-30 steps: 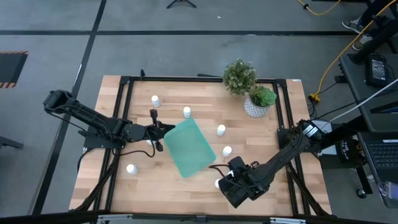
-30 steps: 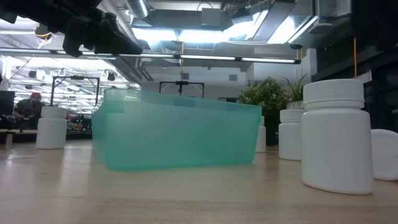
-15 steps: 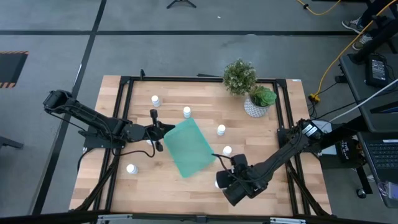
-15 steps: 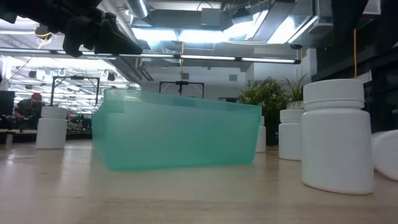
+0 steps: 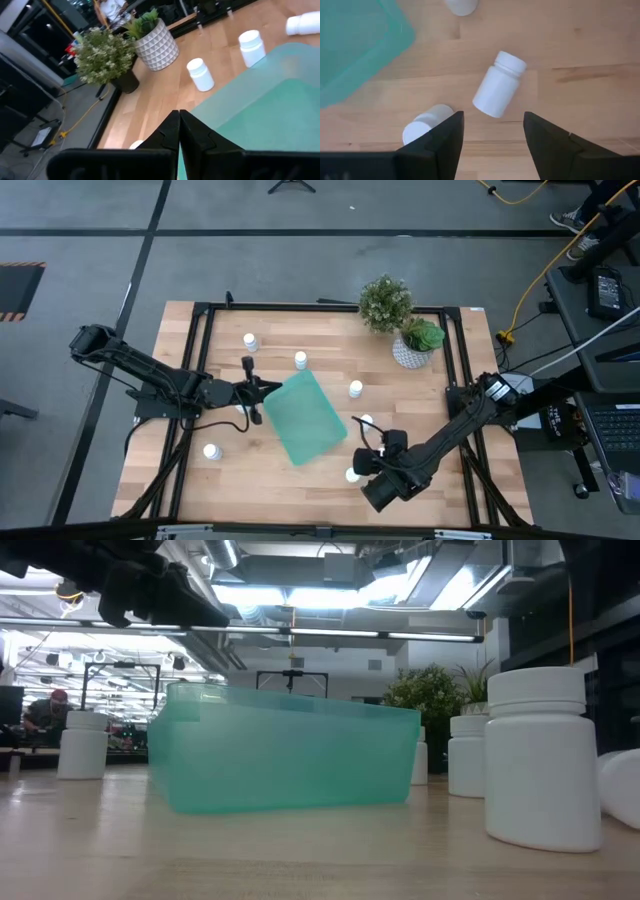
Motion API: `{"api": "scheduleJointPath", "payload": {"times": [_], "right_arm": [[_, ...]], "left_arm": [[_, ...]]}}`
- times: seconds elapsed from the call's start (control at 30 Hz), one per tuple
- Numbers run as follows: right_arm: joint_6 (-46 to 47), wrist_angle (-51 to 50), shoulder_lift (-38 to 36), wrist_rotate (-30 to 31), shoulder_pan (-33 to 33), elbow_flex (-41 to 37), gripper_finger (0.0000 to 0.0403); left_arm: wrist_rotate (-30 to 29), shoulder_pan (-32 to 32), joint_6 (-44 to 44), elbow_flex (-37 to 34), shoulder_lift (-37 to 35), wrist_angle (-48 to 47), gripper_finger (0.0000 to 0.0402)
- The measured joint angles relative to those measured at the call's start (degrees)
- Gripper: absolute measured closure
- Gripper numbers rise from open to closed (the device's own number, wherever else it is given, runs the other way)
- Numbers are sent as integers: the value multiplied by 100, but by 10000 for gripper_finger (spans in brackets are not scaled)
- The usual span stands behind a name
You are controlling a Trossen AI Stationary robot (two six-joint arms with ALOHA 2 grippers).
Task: Pick and place pill bottles into a basket
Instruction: Put the white medicine bottle into the green bin
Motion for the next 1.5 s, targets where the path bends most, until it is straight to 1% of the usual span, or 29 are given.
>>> {"api": "scheduleJointPath", "payload": {"times": [0.3,0.5,0.9,1.03,1.27,1.5], "right_arm": [[16,144,680,13,-132,-2,195],[25,495,916,-51,-331,-2,195],[21,424,1017,-119,-412,-2,195],[23,365,1017,-283,-423,-2,195],[21,128,1017,-453,-425,-2,195],[50,38,1014,-462,-425,-2,195]], "left_arm": [[409,0,-5,-4,0,-27,398],[463,0,-64,-20,0,-64,398],[465,0,-218,-20,2,-349,398],[465,0,-250,-22,2,-472,398],[465,0,-260,-22,2,-484,398],[466,0,-260,-22,2,-518,398]]}}
